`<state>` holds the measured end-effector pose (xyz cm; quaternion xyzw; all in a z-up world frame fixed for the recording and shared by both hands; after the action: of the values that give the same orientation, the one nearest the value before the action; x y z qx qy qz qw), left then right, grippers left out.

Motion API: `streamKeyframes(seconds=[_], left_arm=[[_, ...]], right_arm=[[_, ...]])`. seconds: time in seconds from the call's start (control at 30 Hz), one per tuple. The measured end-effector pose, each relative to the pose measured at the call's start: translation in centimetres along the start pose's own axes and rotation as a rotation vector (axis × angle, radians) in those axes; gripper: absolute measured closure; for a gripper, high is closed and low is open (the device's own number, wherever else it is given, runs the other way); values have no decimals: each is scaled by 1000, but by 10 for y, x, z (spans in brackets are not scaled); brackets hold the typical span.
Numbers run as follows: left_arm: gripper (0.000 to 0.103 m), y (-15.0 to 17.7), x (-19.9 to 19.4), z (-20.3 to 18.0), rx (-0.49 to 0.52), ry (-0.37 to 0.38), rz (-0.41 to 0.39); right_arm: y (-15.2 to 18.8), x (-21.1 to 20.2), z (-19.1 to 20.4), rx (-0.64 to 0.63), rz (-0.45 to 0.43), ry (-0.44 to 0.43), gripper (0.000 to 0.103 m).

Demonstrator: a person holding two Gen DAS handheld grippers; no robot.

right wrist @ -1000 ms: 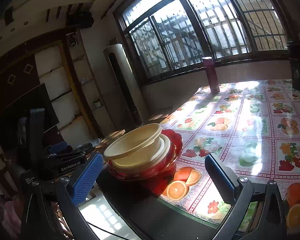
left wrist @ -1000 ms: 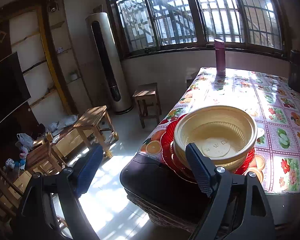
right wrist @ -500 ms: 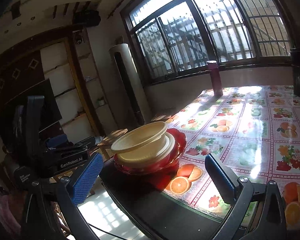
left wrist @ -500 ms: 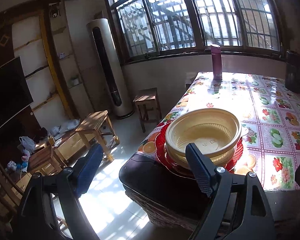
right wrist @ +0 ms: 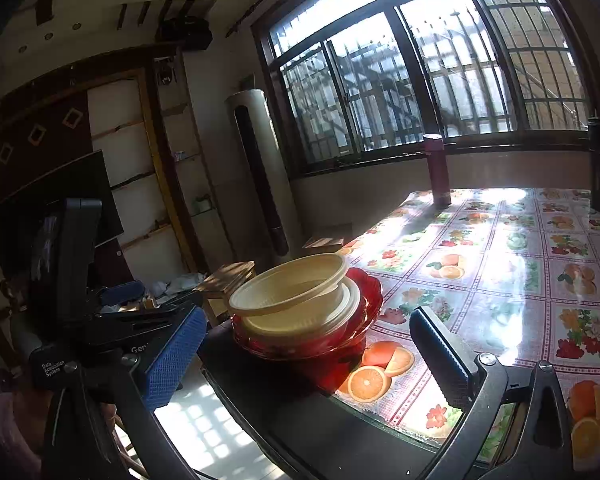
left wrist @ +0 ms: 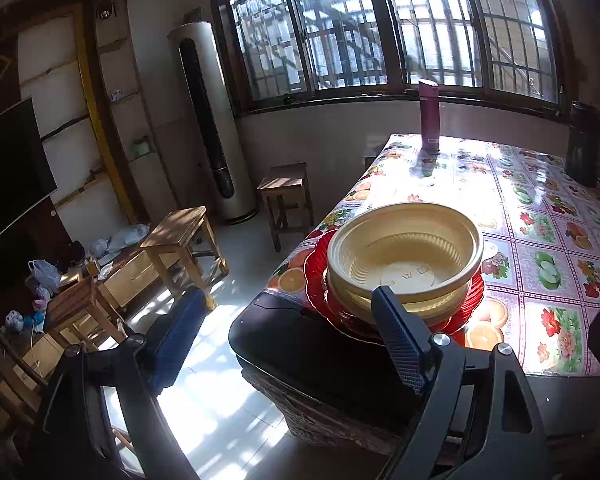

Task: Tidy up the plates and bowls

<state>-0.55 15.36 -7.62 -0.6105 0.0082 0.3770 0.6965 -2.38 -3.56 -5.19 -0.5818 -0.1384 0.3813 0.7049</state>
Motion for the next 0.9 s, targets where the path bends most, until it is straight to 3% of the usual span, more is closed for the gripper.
streamKeyframes(seconds=[0.33, 0.9], left_arm=[[18, -2, 1, 4, -39, 54, 21], [18, -4, -3, 7, -57, 76, -1]], right_arm=[[-1, 6, 9, -30, 13, -14, 1], [-11, 17, 19, -52, 12, -34, 1]])
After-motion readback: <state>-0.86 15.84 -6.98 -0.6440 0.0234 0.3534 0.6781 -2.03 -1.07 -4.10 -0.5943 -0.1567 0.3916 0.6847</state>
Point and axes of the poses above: each gripper's, at about its wrist camera, not at the fingertips, and x roughly the way its jaws point, z to its left, y to its underside, the point moved 7 cm from there along x, roughly the way its jaws point, and after that the axes turned 9 degrees about -y, right-handed, at the moved point
